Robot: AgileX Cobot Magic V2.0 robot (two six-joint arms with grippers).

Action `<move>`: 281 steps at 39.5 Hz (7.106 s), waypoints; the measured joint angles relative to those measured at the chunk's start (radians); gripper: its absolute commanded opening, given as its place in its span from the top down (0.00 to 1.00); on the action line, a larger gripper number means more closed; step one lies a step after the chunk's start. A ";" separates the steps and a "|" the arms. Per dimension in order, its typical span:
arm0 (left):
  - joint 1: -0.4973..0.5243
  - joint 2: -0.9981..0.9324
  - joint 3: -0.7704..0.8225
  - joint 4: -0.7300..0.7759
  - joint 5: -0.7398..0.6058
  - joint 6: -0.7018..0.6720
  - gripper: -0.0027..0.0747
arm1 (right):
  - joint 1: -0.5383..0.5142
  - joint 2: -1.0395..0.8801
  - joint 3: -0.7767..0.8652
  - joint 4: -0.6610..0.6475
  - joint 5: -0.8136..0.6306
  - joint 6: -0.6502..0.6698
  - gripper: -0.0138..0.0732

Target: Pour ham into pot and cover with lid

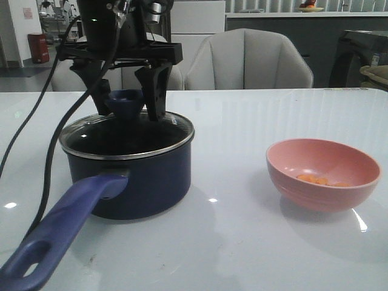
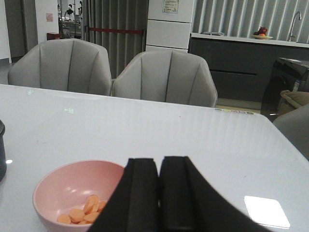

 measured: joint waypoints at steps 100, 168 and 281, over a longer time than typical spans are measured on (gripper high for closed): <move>0.350 -0.220 0.142 0.123 0.013 0.014 0.60 | 0.000 0.000 0.000 0.000 0.000 0.000 0.68; 0.472 -0.161 0.592 0.030 -0.402 0.019 0.28 | 0.000 0.000 0.000 0.000 0.000 0.000 0.68; 0.469 -1.677 1.414 -0.007 -0.820 0.068 0.17 | 0.000 0.000 0.000 0.000 0.000 0.000 0.68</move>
